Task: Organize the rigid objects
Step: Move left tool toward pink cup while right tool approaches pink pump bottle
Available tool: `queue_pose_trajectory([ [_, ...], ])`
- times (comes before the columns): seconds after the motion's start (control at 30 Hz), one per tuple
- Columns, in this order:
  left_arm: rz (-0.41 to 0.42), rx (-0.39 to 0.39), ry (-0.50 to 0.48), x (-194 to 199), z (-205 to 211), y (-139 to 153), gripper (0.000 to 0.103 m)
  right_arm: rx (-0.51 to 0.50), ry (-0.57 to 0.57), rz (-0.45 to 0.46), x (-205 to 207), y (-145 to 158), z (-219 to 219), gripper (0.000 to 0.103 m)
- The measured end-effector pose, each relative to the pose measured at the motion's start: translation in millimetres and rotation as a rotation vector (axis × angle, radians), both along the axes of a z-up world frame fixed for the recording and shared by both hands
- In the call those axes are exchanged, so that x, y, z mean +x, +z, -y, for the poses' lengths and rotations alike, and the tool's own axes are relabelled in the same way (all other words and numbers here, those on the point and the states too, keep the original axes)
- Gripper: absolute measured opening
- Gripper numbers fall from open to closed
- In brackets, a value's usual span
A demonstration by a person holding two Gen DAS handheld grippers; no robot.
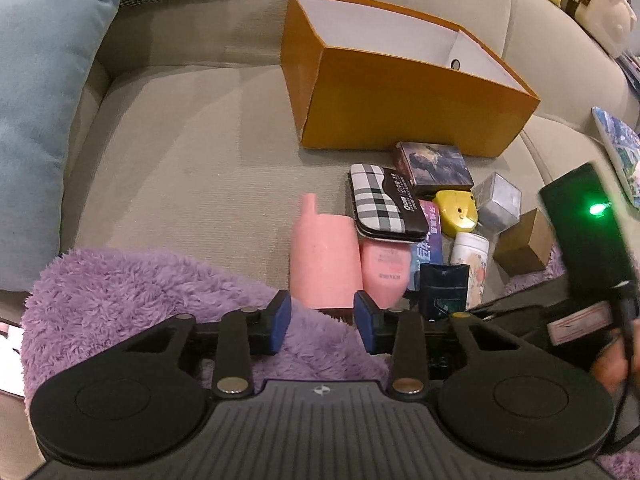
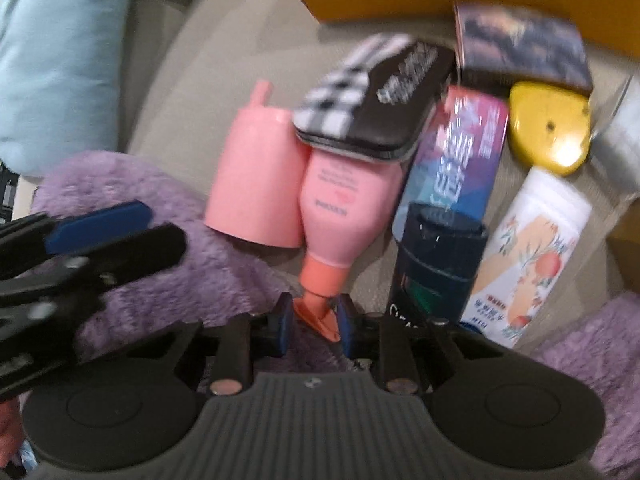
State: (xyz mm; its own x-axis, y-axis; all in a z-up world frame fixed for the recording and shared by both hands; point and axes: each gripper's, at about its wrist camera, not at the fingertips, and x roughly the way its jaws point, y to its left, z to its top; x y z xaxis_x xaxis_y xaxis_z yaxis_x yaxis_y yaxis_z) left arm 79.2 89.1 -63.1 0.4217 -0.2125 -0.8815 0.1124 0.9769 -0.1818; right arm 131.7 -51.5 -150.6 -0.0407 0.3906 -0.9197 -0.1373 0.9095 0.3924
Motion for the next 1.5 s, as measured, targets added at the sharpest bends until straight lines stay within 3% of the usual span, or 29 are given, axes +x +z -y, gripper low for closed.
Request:
queue_pose_trajectory([
  [0.27,0.014,-0.002,0.001,3,1,-2,0.044,0.019,-0.010,0.016,-2,6,-6,0.026],
  [0.57,0.030,-0.013,0.005,4,1,1,0.043,0.050,-0.026,0.262,-19,89,2,0.028],
  [0.7,0.035,-0.018,0.001,6,2,2,0.044,0.093,-0.094,0.300,-4,102,9,0.028],
  [0.83,0.052,-0.032,-0.019,8,8,3,0.044,0.113,-0.123,0.332,8,92,22,0.028],
  [0.9,0.063,-0.047,-0.029,12,12,3,0.044,0.115,-0.141,0.330,17,91,26,0.027],
  [0.97,0.069,-0.059,-0.046,18,20,0,0.044,0.093,-0.145,0.345,16,93,29,0.020],
  [1.1,0.087,-0.033,-0.084,29,35,-9,0.030,0.092,-0.158,0.342,16,89,37,0.021],
  [1.27,0.074,-0.025,-0.097,28,37,-12,0.030,0.014,-0.146,0.370,5,89,52,0.022],
  [1.5,0.019,0.025,-0.122,7,24,-6,0.030,0.059,-0.052,0.176,-21,60,48,0.022],
])
